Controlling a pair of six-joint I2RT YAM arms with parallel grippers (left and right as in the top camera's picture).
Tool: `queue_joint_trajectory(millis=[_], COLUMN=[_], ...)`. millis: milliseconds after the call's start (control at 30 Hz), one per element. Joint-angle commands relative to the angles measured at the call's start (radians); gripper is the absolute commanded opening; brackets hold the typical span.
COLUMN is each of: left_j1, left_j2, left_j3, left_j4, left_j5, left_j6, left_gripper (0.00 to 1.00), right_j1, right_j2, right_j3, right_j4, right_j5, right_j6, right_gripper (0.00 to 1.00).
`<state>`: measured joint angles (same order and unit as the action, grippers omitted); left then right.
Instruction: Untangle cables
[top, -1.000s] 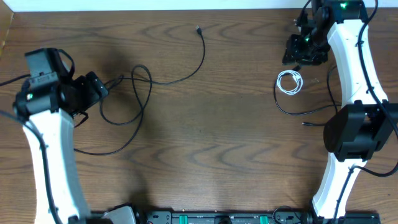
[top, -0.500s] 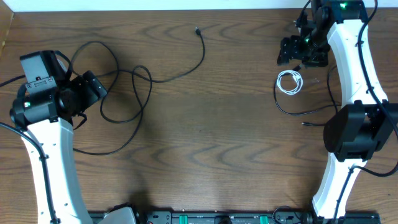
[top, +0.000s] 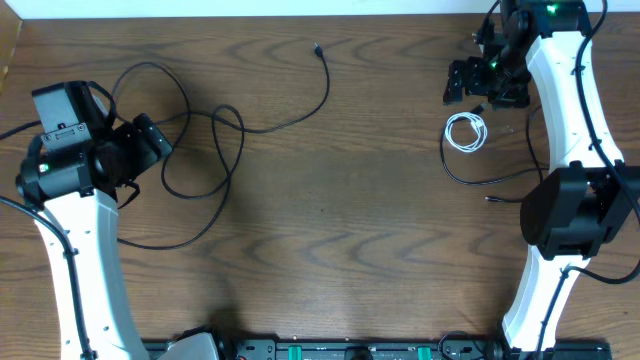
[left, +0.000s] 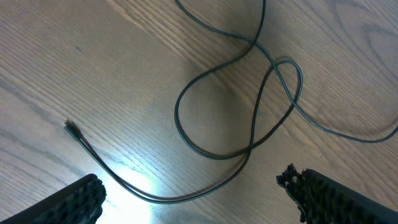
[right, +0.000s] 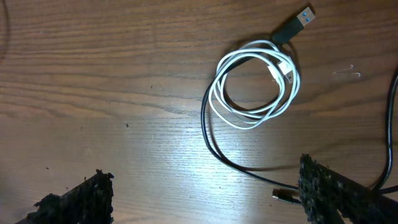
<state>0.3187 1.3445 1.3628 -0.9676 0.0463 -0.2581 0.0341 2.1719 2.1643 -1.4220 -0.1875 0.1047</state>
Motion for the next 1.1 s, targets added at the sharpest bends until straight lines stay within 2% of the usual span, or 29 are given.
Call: queue_joint_trajectory(millis=[0, 1067], left_j1=[0.000, 0.000], left_j2=[-0.005, -0.004], left_j3=[0.000, 0.000], left_j4=[-0.003, -0.011], left_j5=[-0.013, -0.013], left_j6=[0.002, 0.002], left_gripper=[0.98, 0.98], right_j1=[0.007, 0.007], right_j2=[0.001, 0.001], right_j3=[-0.006, -0.006], right_j4=[-0.003, -0.007], right_j5=[-0.006, -0.006], right_j6=[-0.002, -0.002], right_gripper=[0.93, 0.95])
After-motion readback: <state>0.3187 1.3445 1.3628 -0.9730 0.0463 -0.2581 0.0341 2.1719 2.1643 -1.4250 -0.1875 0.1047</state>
